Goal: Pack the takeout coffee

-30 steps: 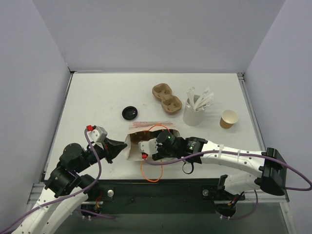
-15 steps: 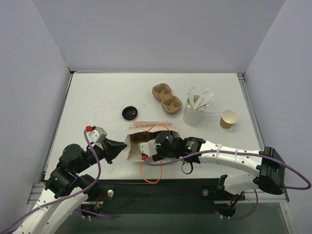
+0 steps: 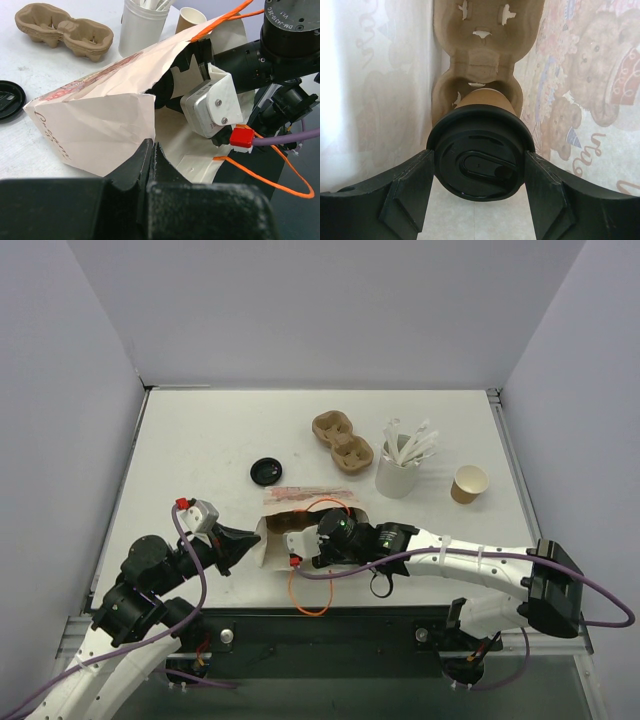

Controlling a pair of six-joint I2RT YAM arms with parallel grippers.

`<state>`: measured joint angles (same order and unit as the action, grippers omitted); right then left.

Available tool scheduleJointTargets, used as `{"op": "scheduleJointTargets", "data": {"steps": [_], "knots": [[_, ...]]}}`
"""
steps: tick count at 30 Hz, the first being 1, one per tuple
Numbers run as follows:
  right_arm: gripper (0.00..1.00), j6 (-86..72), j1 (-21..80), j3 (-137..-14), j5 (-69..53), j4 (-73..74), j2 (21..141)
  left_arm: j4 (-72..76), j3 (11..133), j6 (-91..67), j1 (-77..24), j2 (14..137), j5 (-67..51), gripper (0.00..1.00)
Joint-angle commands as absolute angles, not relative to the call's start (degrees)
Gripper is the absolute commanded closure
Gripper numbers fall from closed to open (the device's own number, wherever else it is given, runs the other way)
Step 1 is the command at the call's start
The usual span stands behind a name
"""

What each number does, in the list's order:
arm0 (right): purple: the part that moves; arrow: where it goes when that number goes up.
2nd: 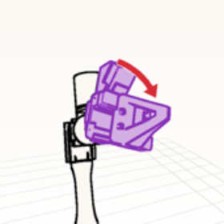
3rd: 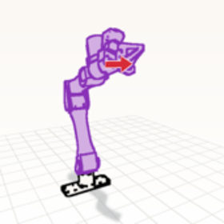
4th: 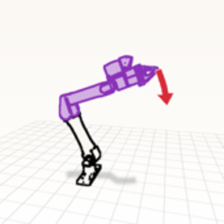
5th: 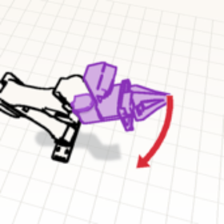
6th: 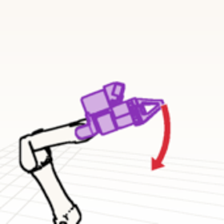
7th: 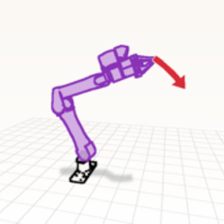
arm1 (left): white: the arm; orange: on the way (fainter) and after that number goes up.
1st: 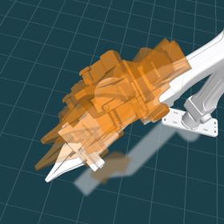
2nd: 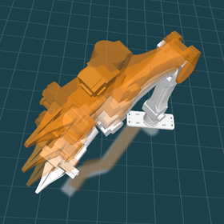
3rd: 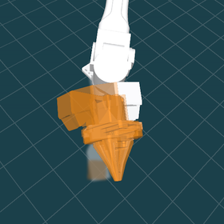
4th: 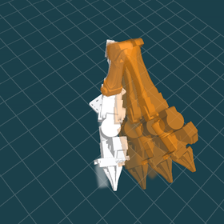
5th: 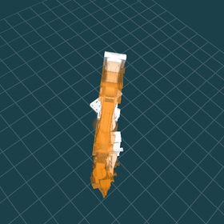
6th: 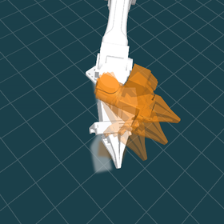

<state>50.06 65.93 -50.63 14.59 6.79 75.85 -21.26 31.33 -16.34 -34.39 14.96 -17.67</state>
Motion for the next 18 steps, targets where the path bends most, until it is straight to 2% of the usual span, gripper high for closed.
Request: {"op": "scheduleJointTargets", "data": {"steps": [1,18], "knots": [[0.6,50.1,64.87,-49.66,16.26,5.28,76.73,-18.37,31.64,-17.05,-34.19,14.94,-18.19,1.0],[0.6,50.36,63.28,-50.62,11.07,4.04,78.49,-17.93,31.11,-16.96,-34.19,15.21,-18.11,1.0]]}}
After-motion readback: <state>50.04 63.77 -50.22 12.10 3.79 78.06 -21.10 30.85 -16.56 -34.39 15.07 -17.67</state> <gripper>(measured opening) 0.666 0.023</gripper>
